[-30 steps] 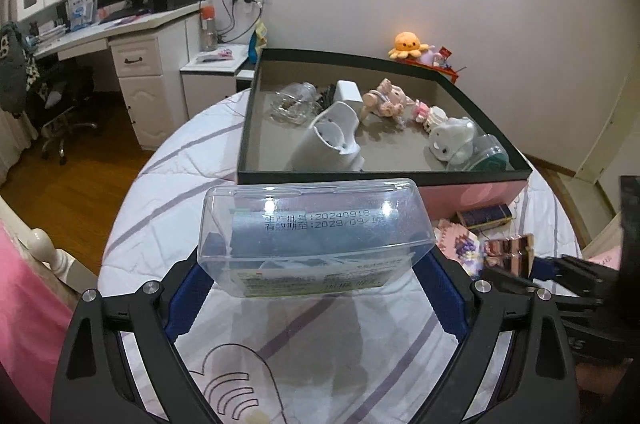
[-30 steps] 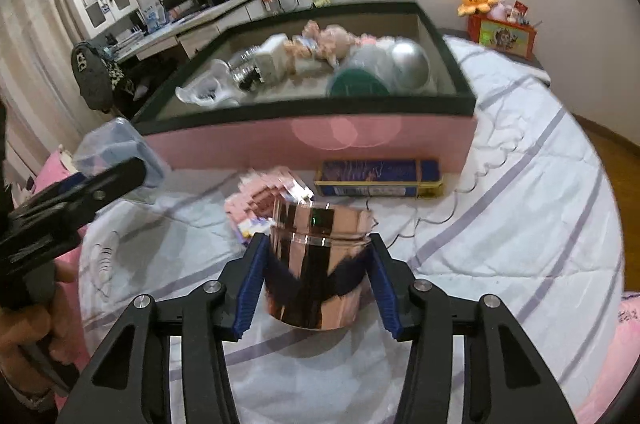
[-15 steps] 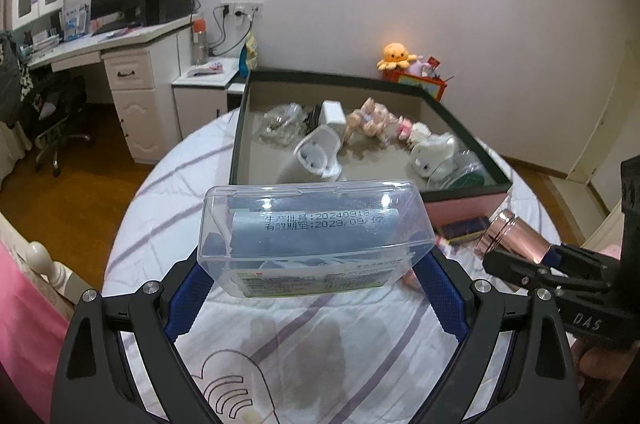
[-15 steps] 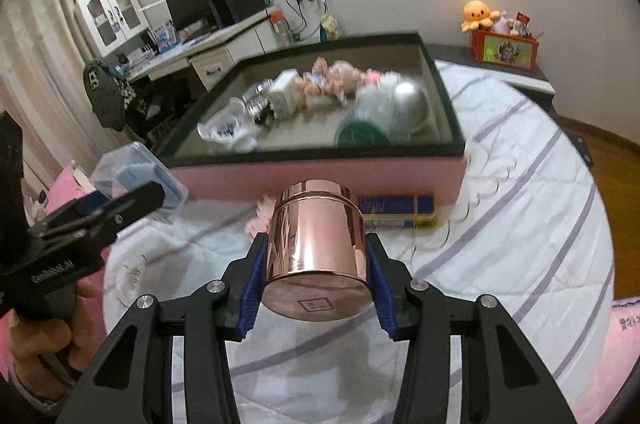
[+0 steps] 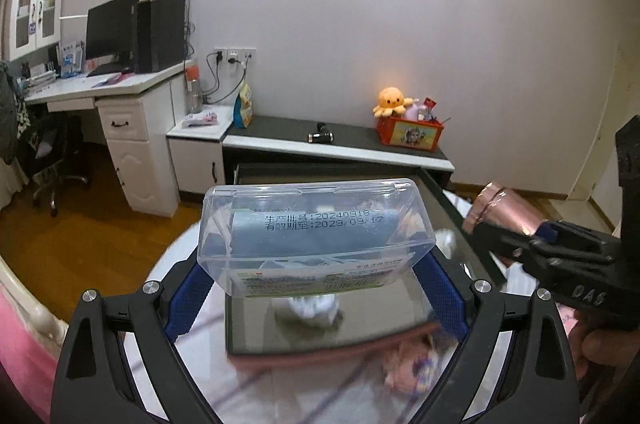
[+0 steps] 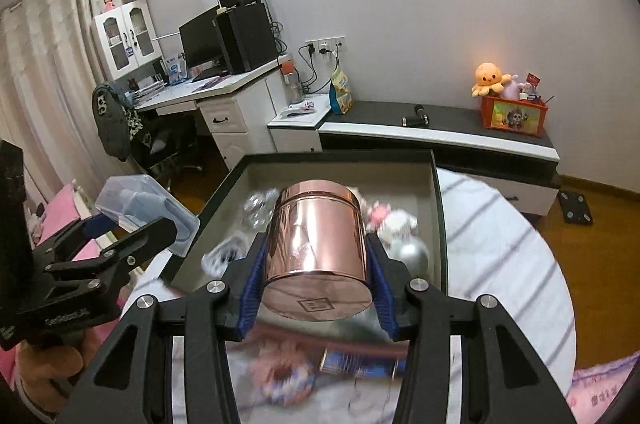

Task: Organize rigid objects
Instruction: 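Carry the plastic box and rose-gold cup into the tray and release both, then withdraw both tools from the tray toward the block toy and blue tin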

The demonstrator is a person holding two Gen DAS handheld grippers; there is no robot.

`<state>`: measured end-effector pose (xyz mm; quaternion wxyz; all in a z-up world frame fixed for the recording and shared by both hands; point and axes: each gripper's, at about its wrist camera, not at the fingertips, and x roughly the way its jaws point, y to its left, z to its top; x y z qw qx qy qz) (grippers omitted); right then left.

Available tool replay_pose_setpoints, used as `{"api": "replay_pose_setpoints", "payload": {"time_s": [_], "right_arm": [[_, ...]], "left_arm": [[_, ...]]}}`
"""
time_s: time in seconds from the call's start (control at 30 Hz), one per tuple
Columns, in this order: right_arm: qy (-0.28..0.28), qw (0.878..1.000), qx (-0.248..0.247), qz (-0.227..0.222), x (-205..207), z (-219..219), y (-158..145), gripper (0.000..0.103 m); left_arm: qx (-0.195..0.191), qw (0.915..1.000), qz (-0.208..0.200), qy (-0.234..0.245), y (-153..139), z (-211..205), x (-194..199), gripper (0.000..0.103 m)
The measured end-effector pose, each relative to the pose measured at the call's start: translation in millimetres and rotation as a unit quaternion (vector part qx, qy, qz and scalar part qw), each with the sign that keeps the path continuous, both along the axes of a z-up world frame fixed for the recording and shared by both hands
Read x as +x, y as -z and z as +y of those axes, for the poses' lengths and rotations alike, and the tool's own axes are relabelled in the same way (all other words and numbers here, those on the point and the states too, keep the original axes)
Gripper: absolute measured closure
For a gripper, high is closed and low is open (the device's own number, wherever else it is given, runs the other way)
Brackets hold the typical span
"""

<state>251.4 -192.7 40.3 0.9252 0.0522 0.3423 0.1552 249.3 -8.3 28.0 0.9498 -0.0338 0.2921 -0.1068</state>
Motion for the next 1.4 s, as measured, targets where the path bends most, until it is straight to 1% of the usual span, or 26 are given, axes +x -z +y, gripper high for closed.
{"api": "replay_pose_setpoints", "payload": {"time_s": [0.1, 0.23, 0.4, 0.43, 0.47, 0.5, 0.53, 0.57, 0.7, 0.73, 0.77, 0.87, 1.07, 1.27, 1.4], "right_arm": [[0.001, 1.0, -0.001, 0.009, 20, 2, 6, 0.055], [0.008, 1.0, -0.002, 0.023, 47, 2, 18, 0.055], [0.029, 0.999, -0.004, 0.035, 65, -5, 32, 0.055], [0.036, 0.999, -0.006, 0.037, 68, -7, 35, 0.05], [0.038, 0.999, -0.004, 0.036, 69, -10, 36, 0.038], [0.039, 0.999, 0.0, 0.035, 69, -13, 36, 0.03], [0.044, 0.999, 0.006, 0.031, 67, -16, 36, 0.018], [0.048, 0.998, 0.007, 0.027, 67, -17, 35, 0.017], [0.068, 0.997, 0.01, 0.026, 58, -26, 32, 0.015], [0.076, 0.997, 0.012, 0.022, 52, -29, 29, 0.011], [0.081, 0.996, 0.013, 0.018, 49, -30, 26, 0.0], [0.09, 0.996, 0.019, 0.001, 32, -34, 14, 0.0], [0.093, 0.995, 0.027, -0.031, -9, -34, -11, 0.0], [0.094, 0.994, 0.03, -0.055, -52, -31, -26, 0.0], [0.095, 0.993, 0.033, -0.065, -79, -29, -31, 0.0]], "left_arm": [[0.005, 1.0, 0.0, 0.002, -1, -6, 22, 0.009], [0.014, 0.9999, 0.009, 0.003, 5, -15, 51, 0.009], [0.031, 0.9988, 0.036, 0.008, 20, -23, 78, 0.008], [0.036, 0.9984, 0.042, 0.006, 23, -24, 82, 0.008], [0.042, 0.9981, 0.045, 0.002, 26, -25, 85, 0.007], [0.044, 0.998, 0.046, 0.0, 27, -25, 85, 0.005], [0.046, 0.9979, 0.045, -0.002, 28, -24, 84, 0.003], [0.045, 0.9981, 0.041, -0.004, 27, -23, 83, 0.0], [0.042, 0.9986, 0.029, -0.011, 21, -15, 71, 0.0], [0.039, 0.9988, 0.024, -0.014, 18, -13, 66, 0.0], [0.037, 0.999, 0.02, -0.016, 15, -10, 61, 0.0], [0.025, 0.9994, 0.003, -0.025, 3, 1, 41, 0.0], [0.017, 0.9991, -0.023, -0.031, -14, 13, 0, 0.0], [0.014, 0.9989, -0.03, -0.034, -19, 17, -39, 0.0], [0.011, 0.9988, -0.031, -0.036, -21, 20, -59, 0.0]]}}
